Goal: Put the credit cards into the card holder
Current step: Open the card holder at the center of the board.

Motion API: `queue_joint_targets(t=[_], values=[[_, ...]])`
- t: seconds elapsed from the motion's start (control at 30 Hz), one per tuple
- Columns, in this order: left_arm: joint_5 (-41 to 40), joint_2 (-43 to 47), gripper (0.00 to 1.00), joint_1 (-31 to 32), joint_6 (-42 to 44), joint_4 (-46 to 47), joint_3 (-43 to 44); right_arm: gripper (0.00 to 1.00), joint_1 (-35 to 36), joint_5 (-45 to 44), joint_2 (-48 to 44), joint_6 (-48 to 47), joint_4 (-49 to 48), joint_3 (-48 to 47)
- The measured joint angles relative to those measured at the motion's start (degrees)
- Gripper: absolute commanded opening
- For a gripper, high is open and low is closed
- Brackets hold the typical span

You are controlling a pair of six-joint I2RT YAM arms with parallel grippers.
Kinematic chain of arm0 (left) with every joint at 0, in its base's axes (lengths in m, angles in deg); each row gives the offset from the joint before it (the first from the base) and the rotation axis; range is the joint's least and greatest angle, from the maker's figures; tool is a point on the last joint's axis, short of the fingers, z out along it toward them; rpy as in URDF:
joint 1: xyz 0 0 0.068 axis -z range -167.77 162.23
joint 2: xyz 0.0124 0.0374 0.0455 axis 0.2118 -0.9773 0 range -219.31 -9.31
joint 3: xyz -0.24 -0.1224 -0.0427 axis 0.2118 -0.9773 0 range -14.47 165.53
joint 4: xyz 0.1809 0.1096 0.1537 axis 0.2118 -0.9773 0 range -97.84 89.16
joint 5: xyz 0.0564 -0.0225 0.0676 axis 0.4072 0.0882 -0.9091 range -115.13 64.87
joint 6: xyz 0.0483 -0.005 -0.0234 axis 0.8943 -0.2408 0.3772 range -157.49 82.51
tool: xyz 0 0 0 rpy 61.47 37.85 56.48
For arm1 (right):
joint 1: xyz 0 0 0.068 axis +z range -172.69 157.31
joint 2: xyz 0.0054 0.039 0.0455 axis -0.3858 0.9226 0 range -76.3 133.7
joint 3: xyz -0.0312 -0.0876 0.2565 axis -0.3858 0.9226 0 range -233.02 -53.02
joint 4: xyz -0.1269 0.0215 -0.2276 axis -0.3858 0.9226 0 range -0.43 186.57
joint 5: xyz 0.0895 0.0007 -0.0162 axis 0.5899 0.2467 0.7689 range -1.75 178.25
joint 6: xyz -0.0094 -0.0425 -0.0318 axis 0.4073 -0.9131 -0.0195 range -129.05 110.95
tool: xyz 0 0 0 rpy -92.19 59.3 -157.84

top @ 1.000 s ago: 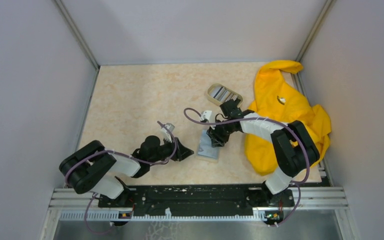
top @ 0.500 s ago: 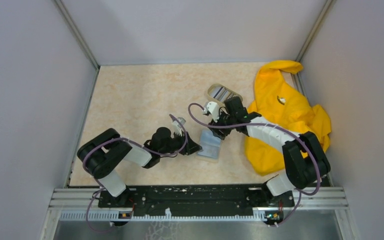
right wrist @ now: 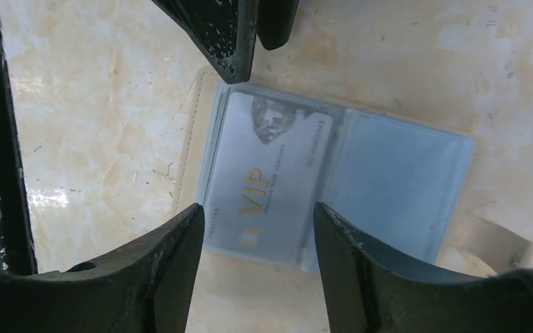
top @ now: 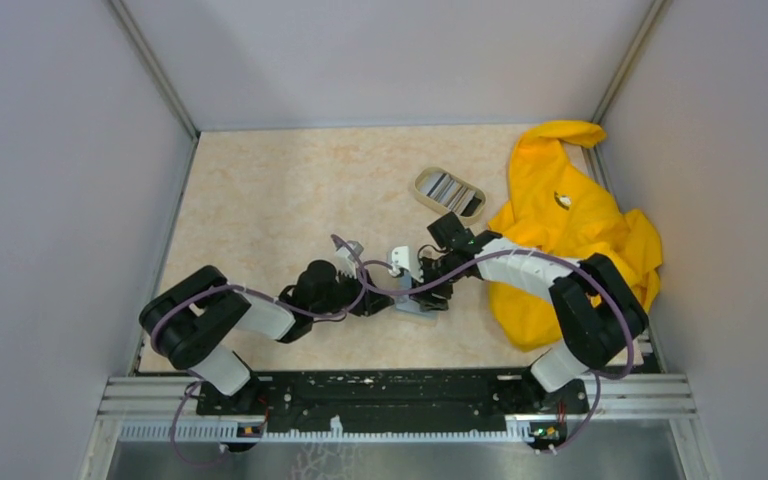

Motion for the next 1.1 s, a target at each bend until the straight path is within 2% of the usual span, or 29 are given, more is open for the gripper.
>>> queue_joint_targets(t=[0.23,0.33,0.4,0.5,0.57,0.67,0.77,0.87,0.97,1.1], values=[[-1.05,2.03,0.42,0.0,0.0,-0.83,-1.95,0.58,2.67,-5.4,3.02,1.51,-0.42,0.0],[-1.27,2.82,0.42,0.0,0.07,-1.07,-2.32,0.51,3.5,-6.51,3.39,2.05,-0.46,-0.07],[-1.38,2.95,0.42,0.0,0.15,-1.16,-2.4,0.4,4.04,-7.1,3.39,2.64,-0.83,-0.17],[-1.44,2.95,0.42,0.0,0.2,-1.2,-2.75,0.31,4.35,-7.61,3.52,3.58,-2.03,-0.59],[-1.44,2.97,0.42,0.0,0.2,-1.22,-3.04,0.28,4.39,-7.63,3.52,4.09,-2.08,-0.61],[-1.46,2.97,0.43,0.0,0.28,-1.27,-3.3,0.31,4.39,-7.65,3.63,5.07,-2.1,-0.66],[-1.55,2.97,0.43,0.0,0.61,-1.42,-3.32,0.49,4.39,-7.82,4.13,6.49,-2.01,-1.31],[-1.66,2.97,0.44,0.0,0.79,-1.95,-3.32,0.59,4.26,-7.89,4.28,8.13,-1.92,-1.66],[-1.68,2.97,0.46,0.0,0.81,-2.49,-3.32,0.61,3.06,-7.28,4.13,8.81,-1.77,-1.73],[-1.73,2.93,0.46,0.0,0.83,-2.95,-2.91,0.58,-1.31,-5.16,2.6,8.35,-0.61,-1.75]])
